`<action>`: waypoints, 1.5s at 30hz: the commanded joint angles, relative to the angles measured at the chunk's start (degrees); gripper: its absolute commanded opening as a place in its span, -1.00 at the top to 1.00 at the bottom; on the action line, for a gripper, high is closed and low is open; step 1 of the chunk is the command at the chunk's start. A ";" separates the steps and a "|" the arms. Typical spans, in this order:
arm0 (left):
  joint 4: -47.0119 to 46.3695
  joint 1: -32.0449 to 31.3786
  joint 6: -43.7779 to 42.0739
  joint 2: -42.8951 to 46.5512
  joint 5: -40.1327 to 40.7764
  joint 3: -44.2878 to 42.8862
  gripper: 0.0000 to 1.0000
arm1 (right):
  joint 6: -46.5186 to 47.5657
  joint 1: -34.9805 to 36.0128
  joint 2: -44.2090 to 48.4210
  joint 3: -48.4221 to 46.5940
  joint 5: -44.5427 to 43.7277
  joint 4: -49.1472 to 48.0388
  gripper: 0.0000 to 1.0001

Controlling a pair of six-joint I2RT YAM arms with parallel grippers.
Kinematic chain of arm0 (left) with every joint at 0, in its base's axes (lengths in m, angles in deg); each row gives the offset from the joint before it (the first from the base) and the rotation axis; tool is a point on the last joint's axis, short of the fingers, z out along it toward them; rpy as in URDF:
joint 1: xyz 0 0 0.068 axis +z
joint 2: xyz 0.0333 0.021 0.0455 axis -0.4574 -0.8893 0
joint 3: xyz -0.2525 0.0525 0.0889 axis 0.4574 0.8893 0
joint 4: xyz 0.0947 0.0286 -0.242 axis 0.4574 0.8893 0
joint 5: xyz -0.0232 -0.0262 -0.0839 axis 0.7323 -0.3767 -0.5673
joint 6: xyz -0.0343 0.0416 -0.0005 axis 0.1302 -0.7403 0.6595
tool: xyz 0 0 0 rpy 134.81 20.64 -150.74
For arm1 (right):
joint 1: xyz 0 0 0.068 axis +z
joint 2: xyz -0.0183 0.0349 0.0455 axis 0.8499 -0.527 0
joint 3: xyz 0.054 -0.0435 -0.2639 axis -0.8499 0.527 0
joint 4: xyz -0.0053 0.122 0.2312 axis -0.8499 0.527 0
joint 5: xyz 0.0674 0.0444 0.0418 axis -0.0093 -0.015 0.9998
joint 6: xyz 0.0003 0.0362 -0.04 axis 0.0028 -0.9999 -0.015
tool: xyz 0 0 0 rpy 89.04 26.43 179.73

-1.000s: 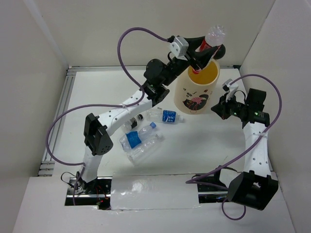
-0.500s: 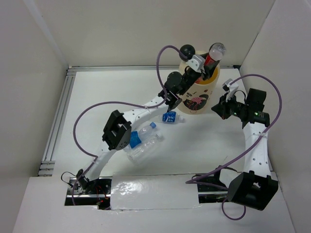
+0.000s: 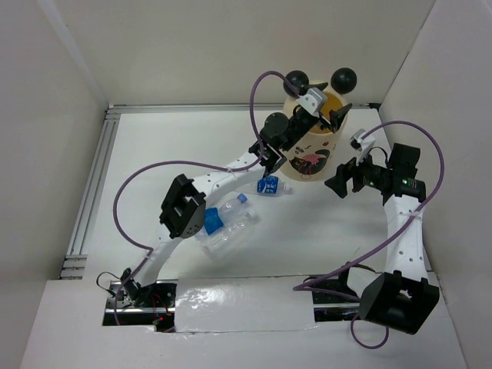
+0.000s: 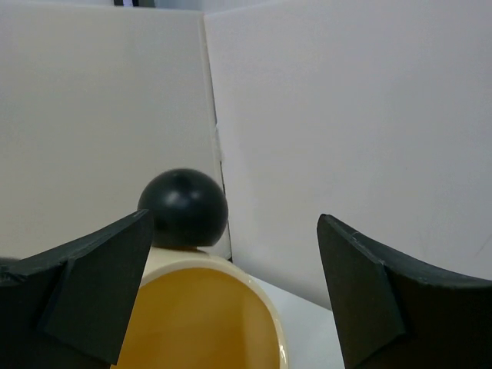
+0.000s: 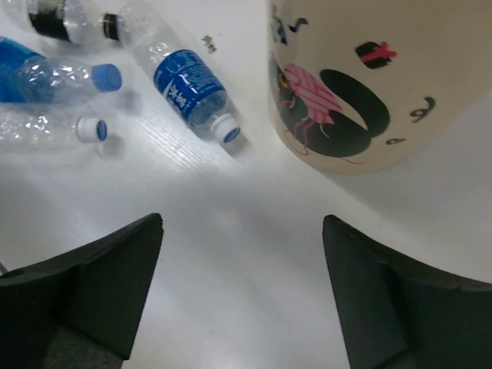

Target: Put the plastic bottles in the bin

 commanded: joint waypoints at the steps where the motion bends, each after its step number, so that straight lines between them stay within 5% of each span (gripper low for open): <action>1: -2.91 -0.80 0.43 8.56 -3.97 0.01 -1.00 | 7.76 -0.33 1.32 0.19 6.52 4.23 -0.86; 5: 5.78 -1.95 0.95 21.53 -3.20 4.39 -1.00 | 25.22 1.07 1.32 1.59 13.12 9.42 -0.93; 9: 22.21 -1.95 2.63 37.60 6.35 16.50 -0.96 | 26.68 8.61 1.32 5.01 11.21 4.62 -0.85; 12: 32.59 0.24 6.38 52.88 15.84 38.32 -0.58 | 20.23 26.31 2.63 8.61 -0.79 -5.71 -0.80; 15: 41.87 5.15 11.84 64.79 20.60 51.21 -0.25 | 9.59 36.73 1.16 11.44 -11.70 -21.08 -0.79; 20: 60.96 12.36 25.89 81.32 20.30 66.26 -0.96 | 3.04 45.53 -14.10 4.53 -23.23 -30.82 -0.92; 29: 69.87 14.66 36.81 82.93 16.32 74.44 -1.00 | 9.35 49.33 -38.83 -15.87 -21.95 -22.32 -0.95; 40: 71.28 18.27 33.65 87.33 13.95 76.65 -1.00 | 16.92 53.89 -60.10 -37.06 -26.85 -0.62 -0.97; 43: 71.28 18.88 33.65 88.73 13.33 77.88 -1.00 | 16.92 53.90 -64.33 -40.67 -29.85 0.73 -0.81; 45: 71.28 18.88 33.65 88.73 12.72 79.10 -1.00 | 16.39 53.90 -64.34 -41.38 -29.24 0.73 -0.50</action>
